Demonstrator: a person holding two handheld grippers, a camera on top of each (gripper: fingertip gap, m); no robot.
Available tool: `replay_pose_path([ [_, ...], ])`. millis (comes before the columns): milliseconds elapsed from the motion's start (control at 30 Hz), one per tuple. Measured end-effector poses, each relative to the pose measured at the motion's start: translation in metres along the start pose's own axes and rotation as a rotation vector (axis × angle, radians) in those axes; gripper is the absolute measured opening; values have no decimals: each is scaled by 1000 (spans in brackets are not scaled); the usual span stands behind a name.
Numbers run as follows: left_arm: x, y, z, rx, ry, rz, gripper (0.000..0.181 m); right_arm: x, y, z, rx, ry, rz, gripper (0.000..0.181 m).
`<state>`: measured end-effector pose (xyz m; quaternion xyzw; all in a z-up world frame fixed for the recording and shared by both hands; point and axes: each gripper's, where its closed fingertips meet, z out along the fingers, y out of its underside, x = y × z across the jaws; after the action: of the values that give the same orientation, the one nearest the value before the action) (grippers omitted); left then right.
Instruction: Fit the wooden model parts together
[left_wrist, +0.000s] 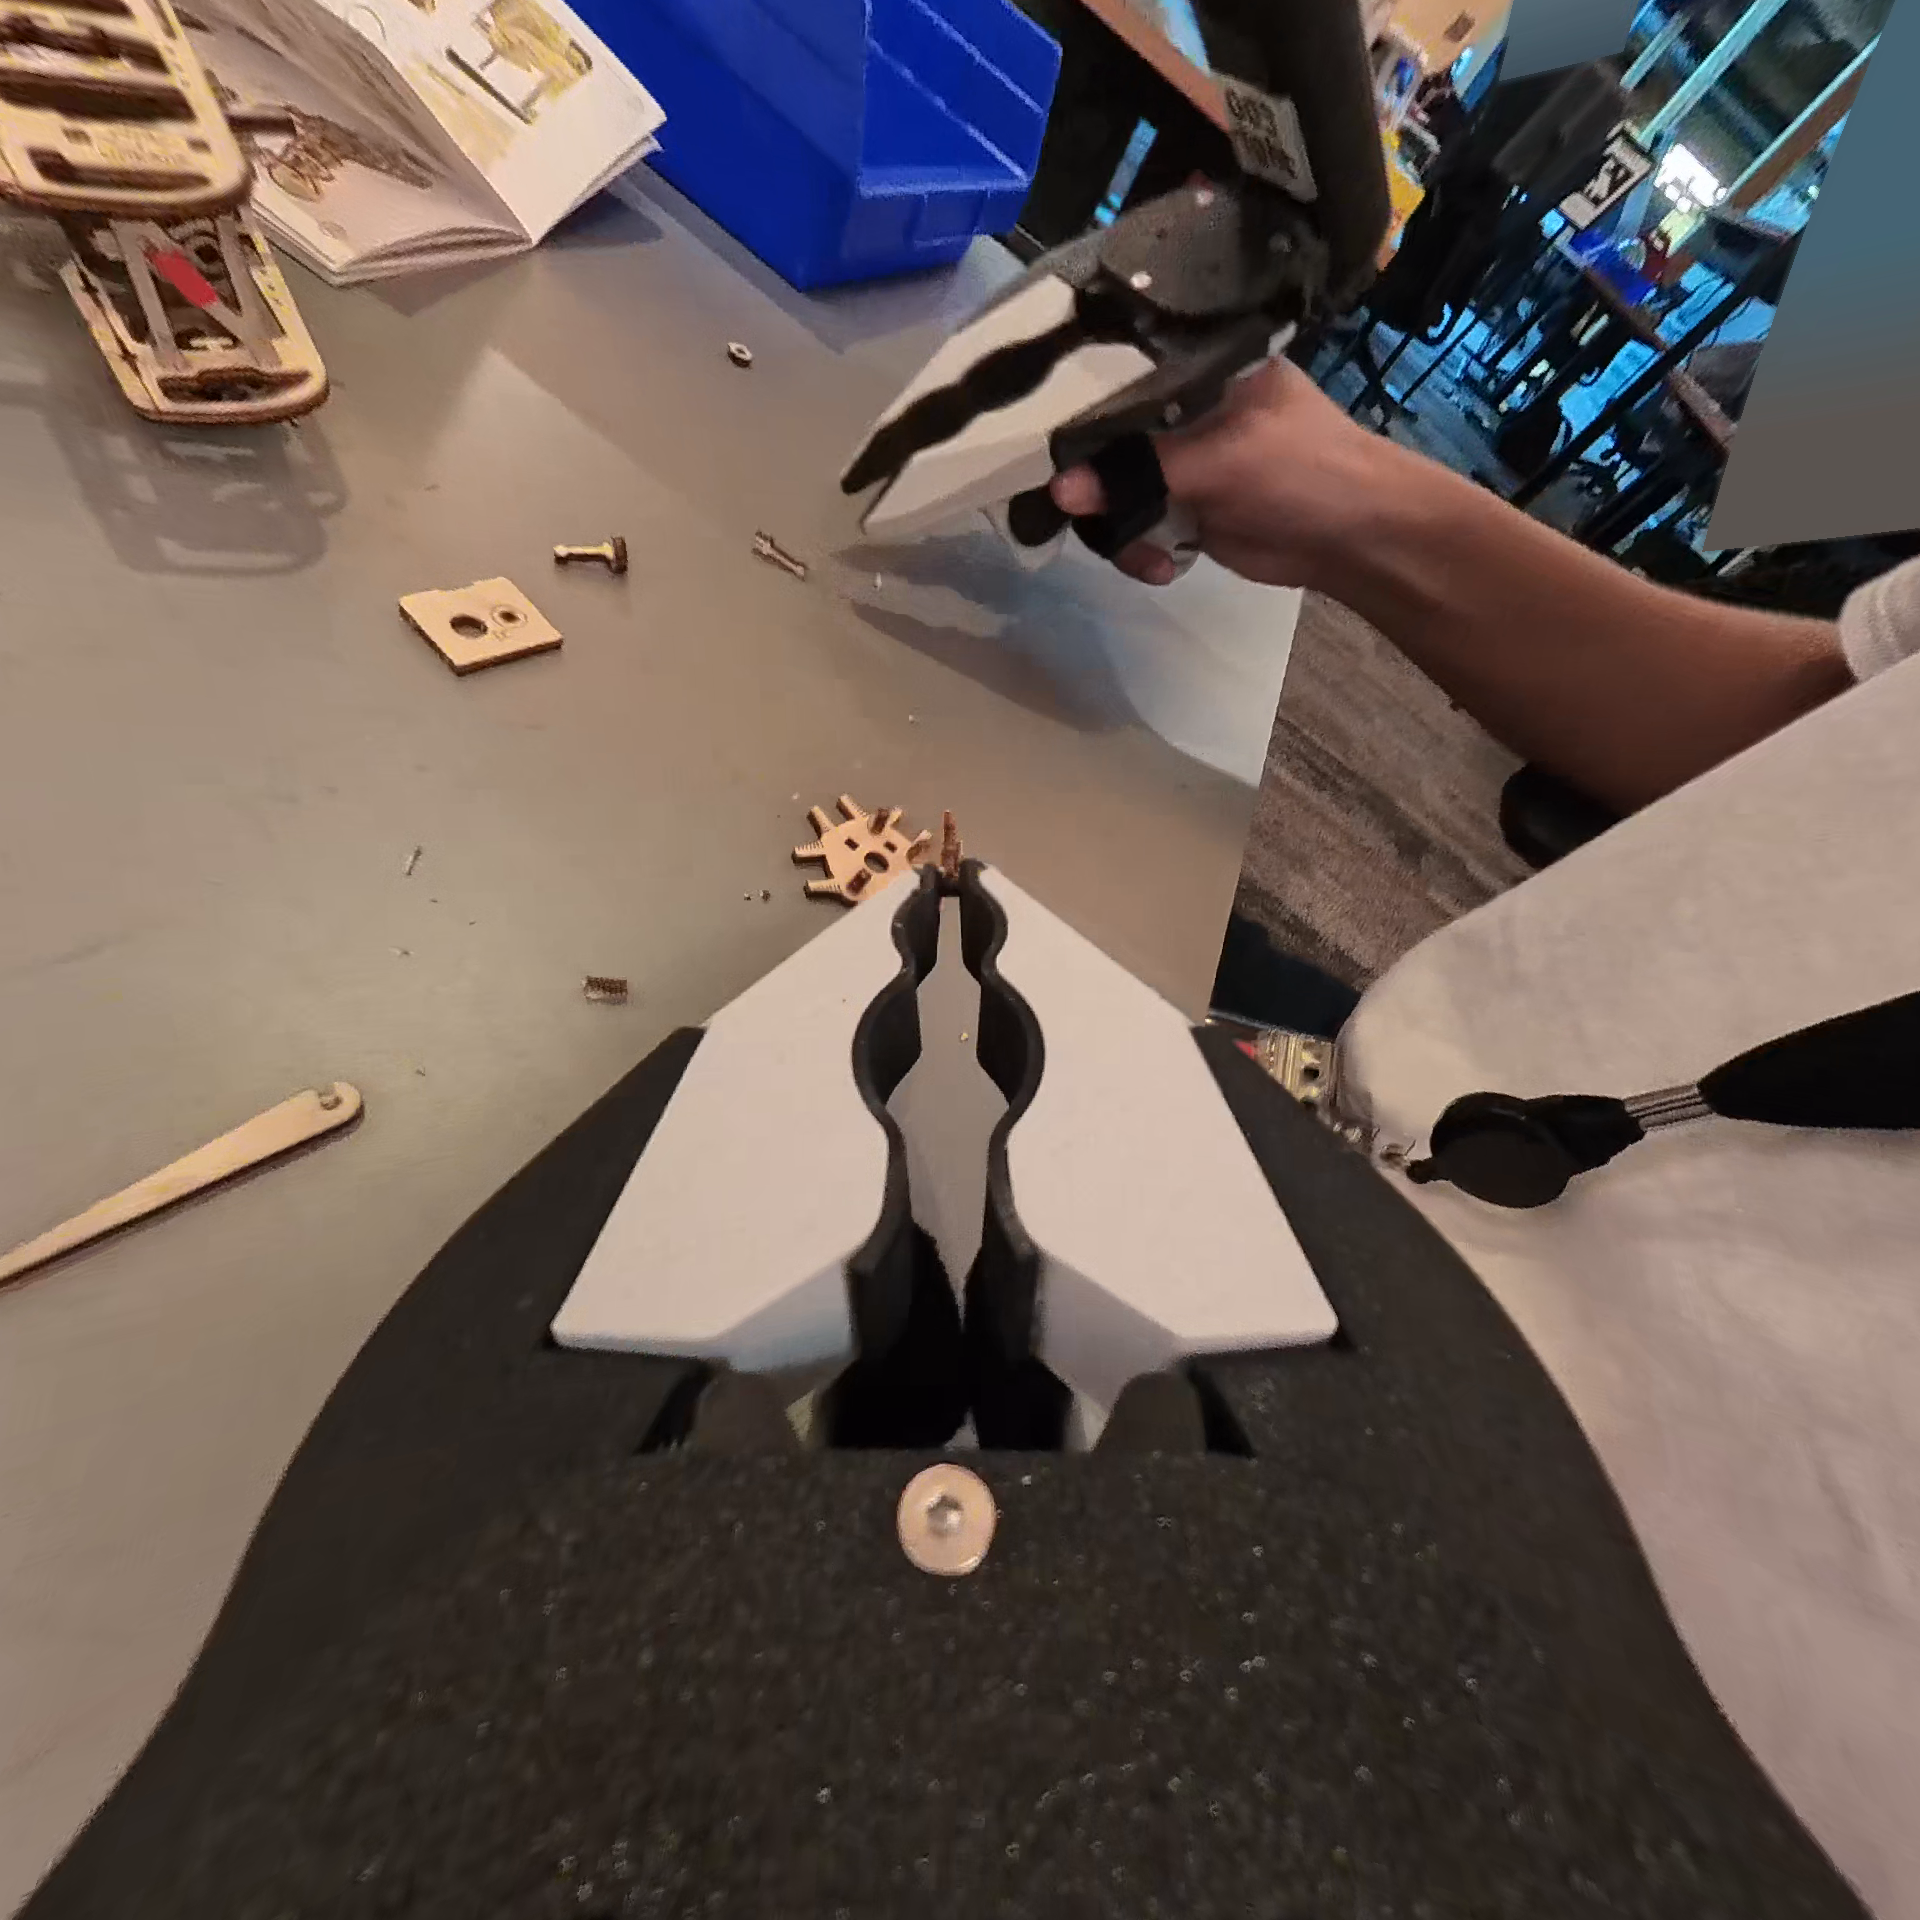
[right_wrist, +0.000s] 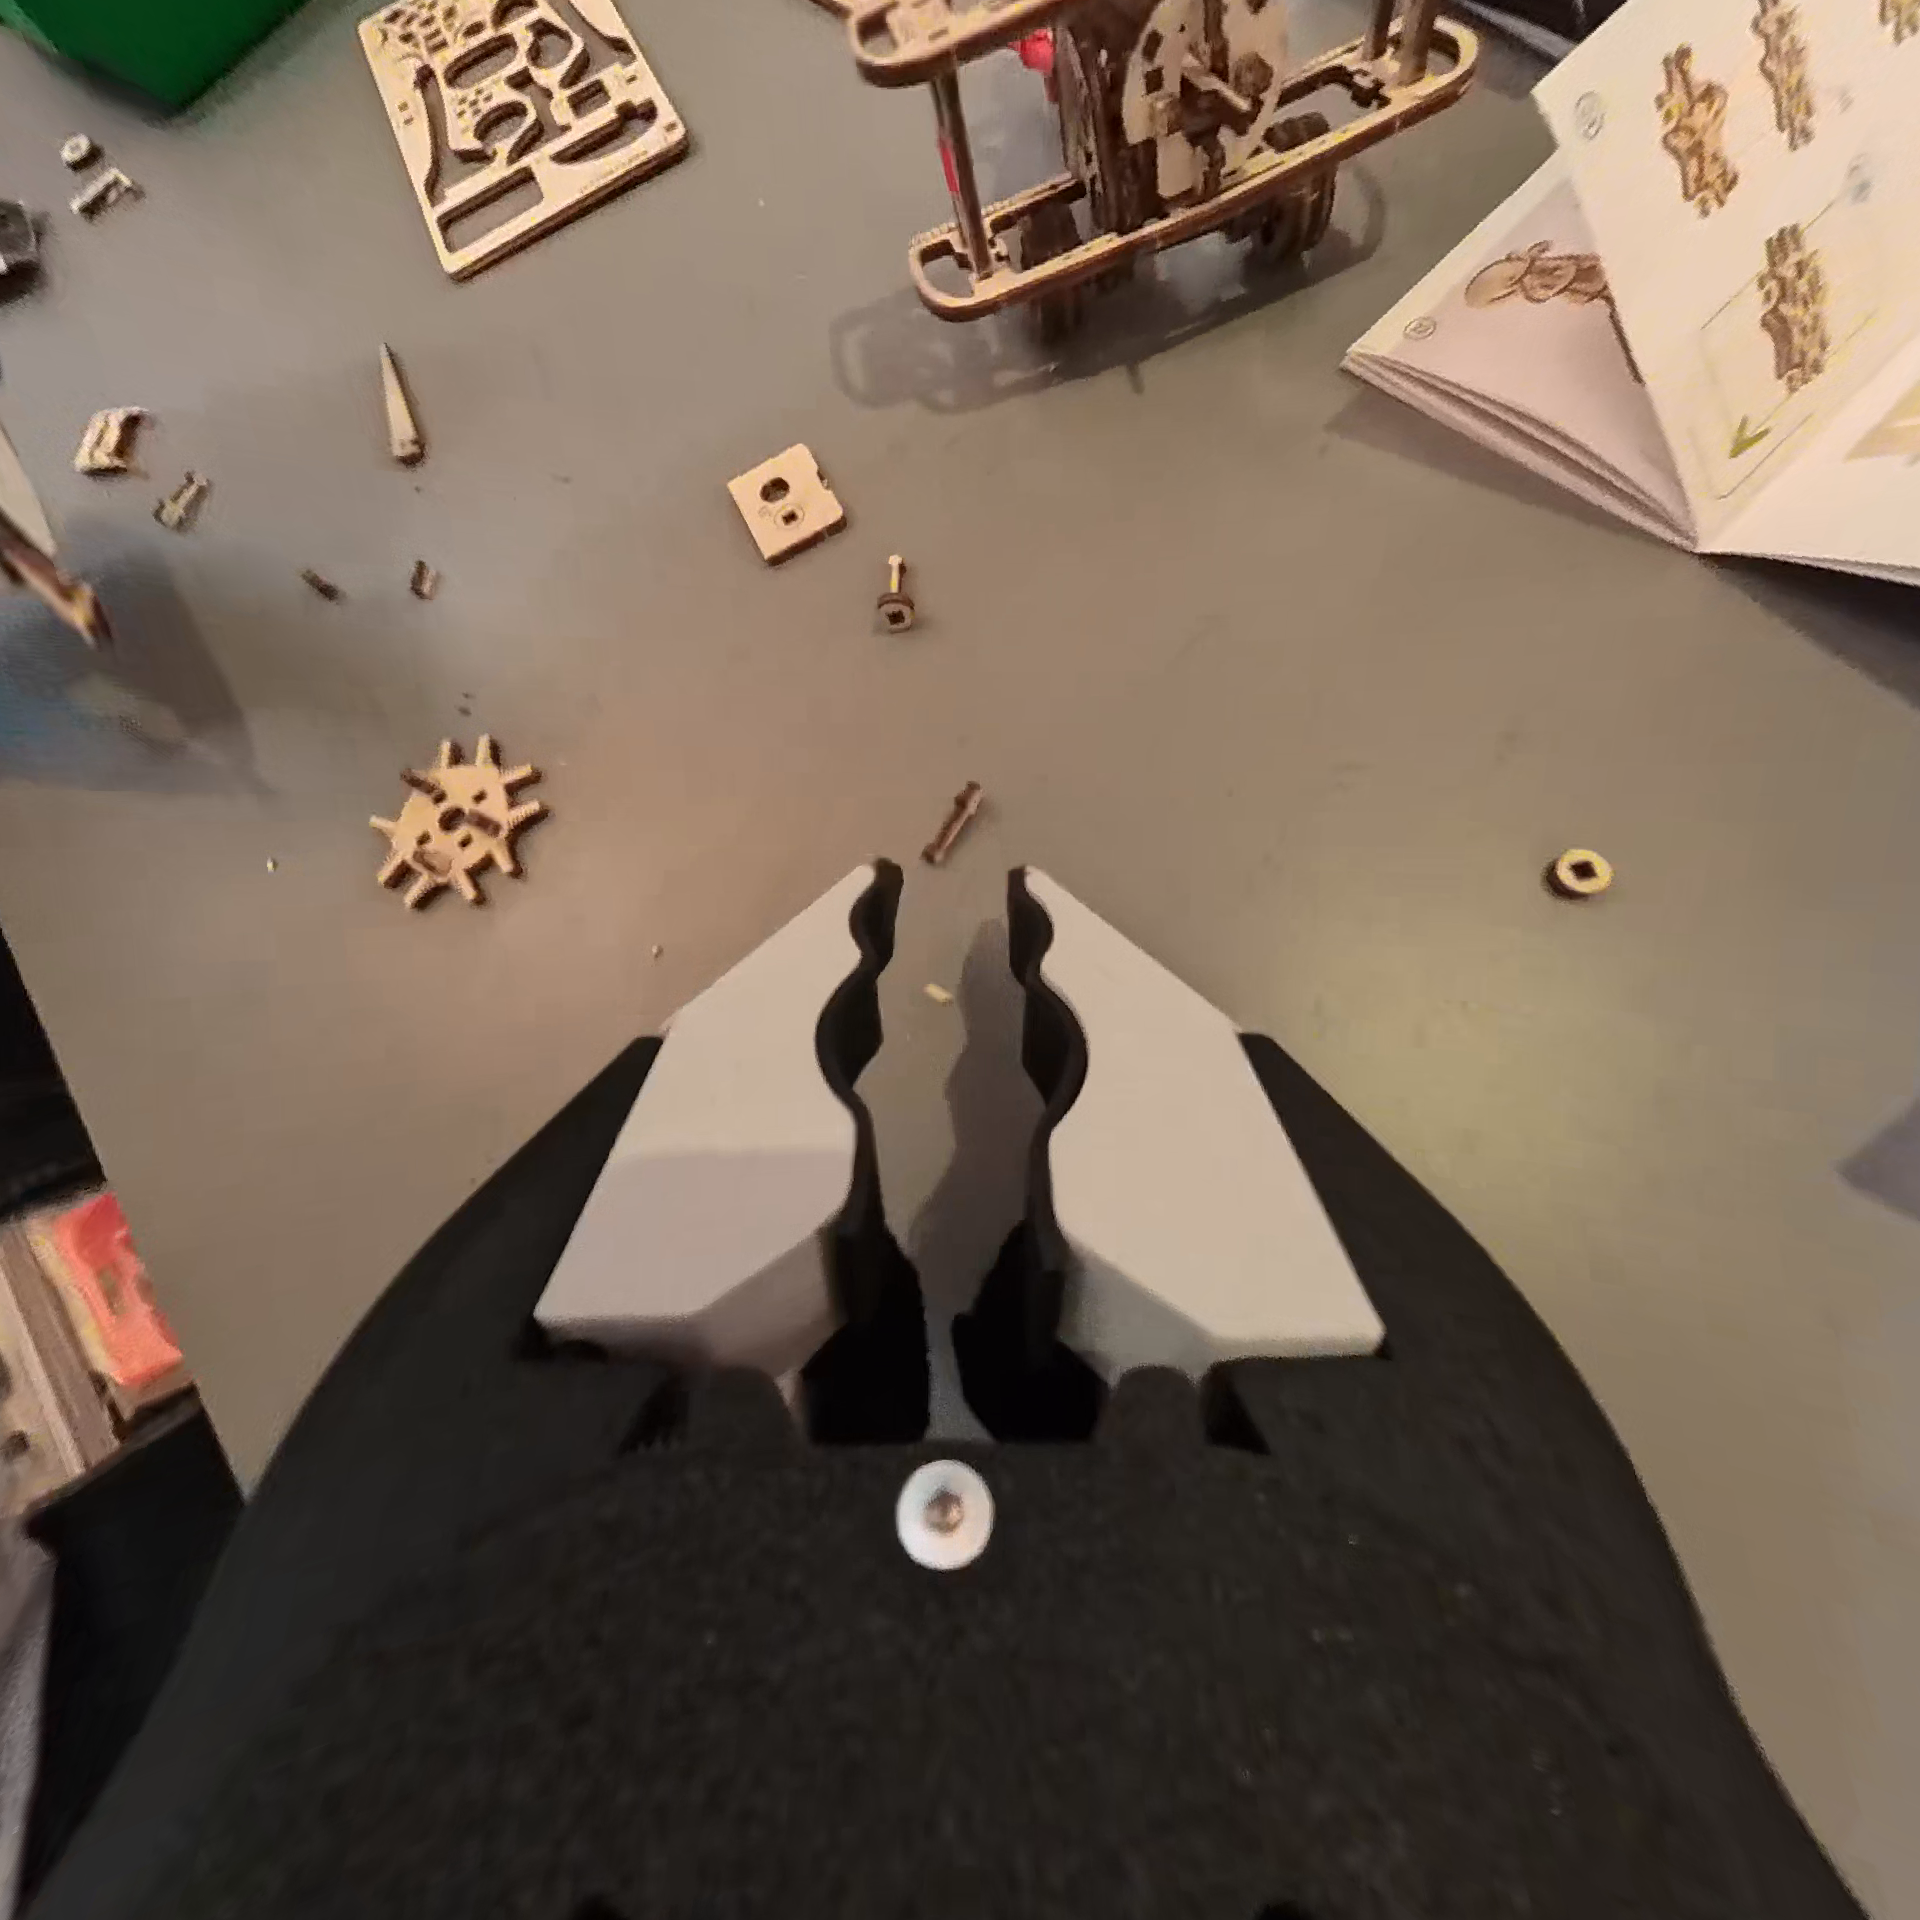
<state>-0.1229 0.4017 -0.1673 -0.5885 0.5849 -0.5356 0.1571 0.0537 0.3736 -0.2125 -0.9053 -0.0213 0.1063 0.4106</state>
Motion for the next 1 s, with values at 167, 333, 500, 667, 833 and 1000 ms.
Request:
replay_pose_path([
  [167, 7, -18, -3, 96, 95, -144, 1, -53, -13, -16, 49, -54, -24, 17],
  [333, 21, -37, -8, 213, 268, -297, 1, -166, -54, -2, 303, -372, 66, 18],
  [500, 34, -42, -11, 234, 315, -291, 1, -187, -77, -13, 418, -604, 280, 14],
  [667, 38, -44, -12, 249, 328, -299, 0, -186, -77, -14, 410, -614, 285, 4],
  [833, 31, -34, -3, 186, 213, -210, 2, -179, -64, -5, 316, -484, 188, 4],
  [1000, 26, -28, 2, 143, 22, 19, 2, -175, -58, 0, 282, -377, 146, 4],
])
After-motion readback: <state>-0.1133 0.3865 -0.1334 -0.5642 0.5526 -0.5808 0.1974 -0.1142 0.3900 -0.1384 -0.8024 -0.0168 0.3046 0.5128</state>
